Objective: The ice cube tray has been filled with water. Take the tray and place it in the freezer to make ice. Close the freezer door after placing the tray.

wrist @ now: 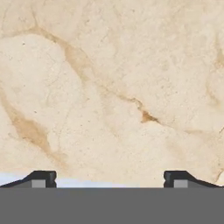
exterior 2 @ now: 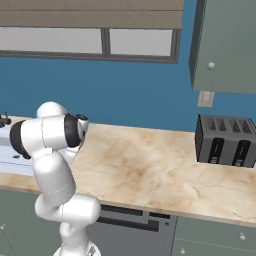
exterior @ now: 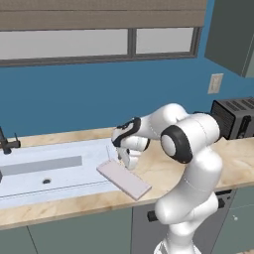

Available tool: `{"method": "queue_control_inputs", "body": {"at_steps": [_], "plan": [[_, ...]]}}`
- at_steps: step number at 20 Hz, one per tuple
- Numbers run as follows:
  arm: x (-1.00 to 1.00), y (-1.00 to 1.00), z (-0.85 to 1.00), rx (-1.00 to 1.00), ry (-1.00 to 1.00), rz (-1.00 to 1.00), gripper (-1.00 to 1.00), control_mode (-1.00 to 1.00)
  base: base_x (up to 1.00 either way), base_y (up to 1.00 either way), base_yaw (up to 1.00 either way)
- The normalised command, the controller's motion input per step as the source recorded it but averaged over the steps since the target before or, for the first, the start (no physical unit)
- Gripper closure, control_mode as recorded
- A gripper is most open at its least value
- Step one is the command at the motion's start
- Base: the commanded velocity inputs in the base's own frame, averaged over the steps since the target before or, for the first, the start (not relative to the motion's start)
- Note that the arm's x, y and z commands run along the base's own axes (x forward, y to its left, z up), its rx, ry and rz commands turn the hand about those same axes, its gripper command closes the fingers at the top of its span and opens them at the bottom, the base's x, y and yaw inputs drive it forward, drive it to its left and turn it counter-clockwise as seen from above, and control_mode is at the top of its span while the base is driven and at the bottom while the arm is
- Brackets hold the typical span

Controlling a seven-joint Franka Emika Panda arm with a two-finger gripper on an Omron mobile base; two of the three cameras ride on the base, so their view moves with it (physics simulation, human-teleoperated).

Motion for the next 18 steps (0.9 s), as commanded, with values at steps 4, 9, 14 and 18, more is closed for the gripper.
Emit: {"method": "queue_control_inputs", "body": {"at_steps": [4,9,14,18], "plan": [[-0.85,0.54,-0.34,0.04,0.03,-0.15,-1.00,-1.00,0.00,0.00,0.00],[-0.85,0.54,-0.32,0.04,0.05,-0.16,-1.00,-1.00,0.00,0.00,0.00],[-0.55,0.41,-0.17,0.03,0.06,-0.18,-1.00,-1.00,0.00,0.00,0.00],[-0.05,0.03,0.06,0.00,0.00,-0.14,-1.00,-1.00,0.00,0.00,0.00]]}}
